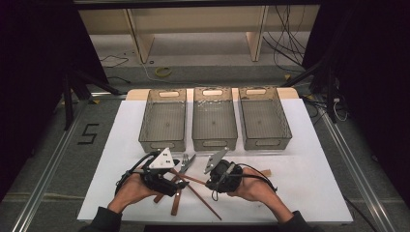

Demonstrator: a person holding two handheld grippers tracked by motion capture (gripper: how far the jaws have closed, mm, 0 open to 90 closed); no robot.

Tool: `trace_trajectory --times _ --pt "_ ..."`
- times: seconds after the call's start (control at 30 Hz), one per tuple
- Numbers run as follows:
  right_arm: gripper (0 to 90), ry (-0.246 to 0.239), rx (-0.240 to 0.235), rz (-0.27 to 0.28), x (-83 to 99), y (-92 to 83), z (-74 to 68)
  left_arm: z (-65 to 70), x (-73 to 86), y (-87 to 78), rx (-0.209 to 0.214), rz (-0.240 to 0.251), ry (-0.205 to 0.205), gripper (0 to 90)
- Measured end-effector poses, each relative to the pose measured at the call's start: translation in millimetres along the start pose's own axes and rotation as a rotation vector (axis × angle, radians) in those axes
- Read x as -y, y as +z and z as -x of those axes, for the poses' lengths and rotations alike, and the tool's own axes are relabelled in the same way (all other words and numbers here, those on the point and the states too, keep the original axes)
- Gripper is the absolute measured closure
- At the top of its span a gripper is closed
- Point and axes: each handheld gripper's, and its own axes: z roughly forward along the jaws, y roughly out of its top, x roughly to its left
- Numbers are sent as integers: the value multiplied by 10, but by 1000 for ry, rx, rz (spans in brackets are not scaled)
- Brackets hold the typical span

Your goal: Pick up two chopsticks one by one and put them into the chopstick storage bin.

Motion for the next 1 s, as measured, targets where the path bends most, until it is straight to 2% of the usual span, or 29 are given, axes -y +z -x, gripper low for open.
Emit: trace_trajectory --times 0.13,0.3,0.37,0.53,0.67,0.7,1.0 --pt "848 -22 2 2 -7 -20 -21 34 -6 15 25 -56 62 268" --pt "848 -68 -5 -9 -25 -28 -72 84 -15 49 9 -140 125 343" --pt "848 -94 -12 -5 -31 -33 -99 100 -17 56 17 -154 141 404" --pt "847 -117 -18 -21 -35 -20 -136 135 -18 77 36 -186 181 521" --pt "848 -134 -23 -19 -32 -12 -140 160 -17 100 55 -207 206 568" --pt "847 -146 -25 -18 -31 -10 -143 165 -16 104 61 -211 206 605" --pt "847 -182 -32 -23 -23 -1 -150 189 -8 112 99 -227 250 731"
